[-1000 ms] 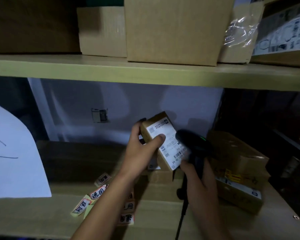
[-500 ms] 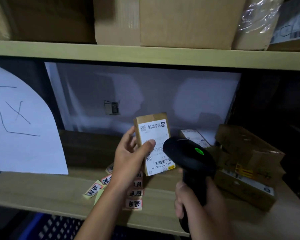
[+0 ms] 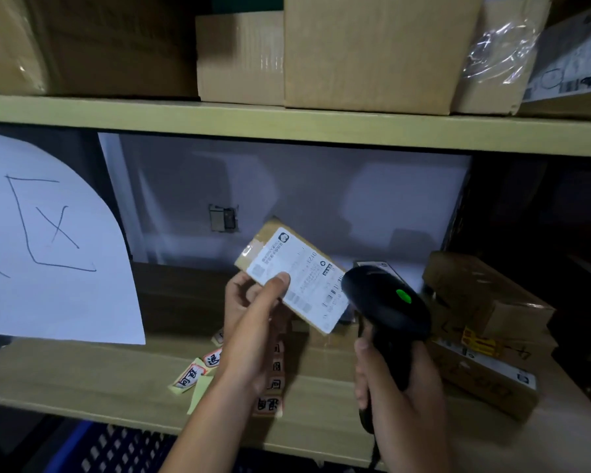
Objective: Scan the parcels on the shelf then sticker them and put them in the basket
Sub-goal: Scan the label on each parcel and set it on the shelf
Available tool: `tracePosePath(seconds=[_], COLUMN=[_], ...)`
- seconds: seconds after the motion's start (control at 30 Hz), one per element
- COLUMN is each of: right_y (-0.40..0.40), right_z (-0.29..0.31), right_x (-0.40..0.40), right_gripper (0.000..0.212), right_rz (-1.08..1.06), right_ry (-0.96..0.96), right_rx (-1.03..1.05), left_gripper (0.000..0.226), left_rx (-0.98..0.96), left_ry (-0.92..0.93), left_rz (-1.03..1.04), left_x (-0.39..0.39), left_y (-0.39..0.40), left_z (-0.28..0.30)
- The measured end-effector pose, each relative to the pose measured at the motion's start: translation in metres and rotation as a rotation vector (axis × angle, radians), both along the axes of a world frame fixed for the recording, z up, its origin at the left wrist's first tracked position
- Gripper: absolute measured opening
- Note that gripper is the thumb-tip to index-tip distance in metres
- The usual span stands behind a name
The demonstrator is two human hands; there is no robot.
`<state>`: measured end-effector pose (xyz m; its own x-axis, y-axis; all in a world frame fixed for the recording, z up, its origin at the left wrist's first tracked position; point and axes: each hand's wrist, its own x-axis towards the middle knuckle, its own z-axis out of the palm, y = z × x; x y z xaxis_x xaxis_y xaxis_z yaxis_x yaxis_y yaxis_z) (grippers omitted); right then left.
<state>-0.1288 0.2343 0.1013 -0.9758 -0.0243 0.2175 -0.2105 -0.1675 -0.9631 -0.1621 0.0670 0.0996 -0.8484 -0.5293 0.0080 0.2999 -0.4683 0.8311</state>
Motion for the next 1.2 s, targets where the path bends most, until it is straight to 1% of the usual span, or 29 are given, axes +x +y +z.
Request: tracePosePath(seconds=[0.03, 0.07, 0.1, 0.13, 0.2, 0.27, 0.37, 0.47, 0.57, 0.7, 0.73, 0.87, 0.97, 1.0, 1.03, 1.1, 1.17, 1.2], right_y=[0.003, 0.006, 0.008, 0.010, 0.012, 0.009, 0.008, 0.002, -0.002, -0.001, -0.001, -0.007, -0.009, -0.009, -0.009, -0.010, -0.016, -0.016], right_z=[0.000, -0.001, 0.000, 0.001, 0.000, 0.000, -0.001, -0.002, -0.007, -0.003, -0.004, -0.006, -0.010, -0.015, -0.018, -0.027, -0.035, -0.041], right_x=[0.006, 0.011, 0.017, 0.022, 0.026, 0.028, 0.028, 0.029, 0.028, 0.035, 0.036, 0.041, 0.042, 0.041, 0.040, 0.034, 0.027, 0.024], right_gripper=[0.039, 0.038, 0.027, 0.022, 0.031, 0.032, 0.039, 0.036, 0.042, 0.027, 0.028, 0.042, 0.041, 0.042, 0.042, 0.042, 0.044, 0.041], right_rz=[0.003, -0.008, -0.014, -0.015, -0.010, 0.022, 0.084, 0.107, 0.066, 0.063, 0.071, 0.058, 0.052, 0.042, 0.028, 0.001, -0.039, -0.074], right_ry=[0.004, 0.002, -0.012, -0.026, -0.053, -0.101, -0.094, -0.075, -0.135, -0.158, -0.161, -0.124, -0.134, -0.141, -0.160, -0.199, -0.232, -0.244], right_rx=[0.068, 0.132, 0.200, 0.257, 0.337, 0.374, 0.381, 0.411, 0.365, 0.317, 0.312, 0.327, 0.313, 0.305, 0.291, 0.278, 0.303, 0.310], left_gripper=[0.042, 0.039, 0.036, 0.033, 0.031, 0.035, 0.043, 0.046, 0.045, 0.042, 0.041, 0.042, 0.026, 0.026, 0.031, 0.041, 0.041, 0.044], left_rx=[-0.020, -0.036, -0.049, -0.062, -0.081, -0.091, -0.107, -0.129, -0.153, -0.168, -0.173, -0.260, -0.269, -0.275, -0.307, -0.433, -0.523, -0.583], left_ry=[0.008, 0.011, 0.008, 0.006, 0.005, -0.005, -0.006, 0.005, -0.017, -0.040, -0.047, -0.102, -0.171, -0.198, -0.233, -0.316, -0.411, -0.453], left_rz=[0.018, 0.026, 0.031, 0.030, 0.015, 0.010, 0.012, 0.000, -0.002, 0.008, 0.012, 0.014, 0.026, 0.042, 0.068, 0.144, 0.208, 0.249], left_x=[-0.001, -0.004, -0.006, -0.009, -0.013, -0.017, -0.019, -0.018, -0.017, -0.016, -0.017, -0.017, -0.017, -0.020, -0.020, -0.026, -0.028, -0.032], left_y=[-0.005, -0.011, -0.018, -0.025, -0.036, -0.045, -0.052, -0.057, -0.061, -0.061, -0.062, -0.068, -0.077, -0.088, -0.095, -0.116, -0.134, -0.141], left_z=[0.003, 0.005, 0.008, 0.010, 0.013, 0.013, 0.013, 0.013, 0.011, 0.010, 0.008, 0.005, 0.003, -0.002, -0.003, -0.013, -0.021, -0.026])
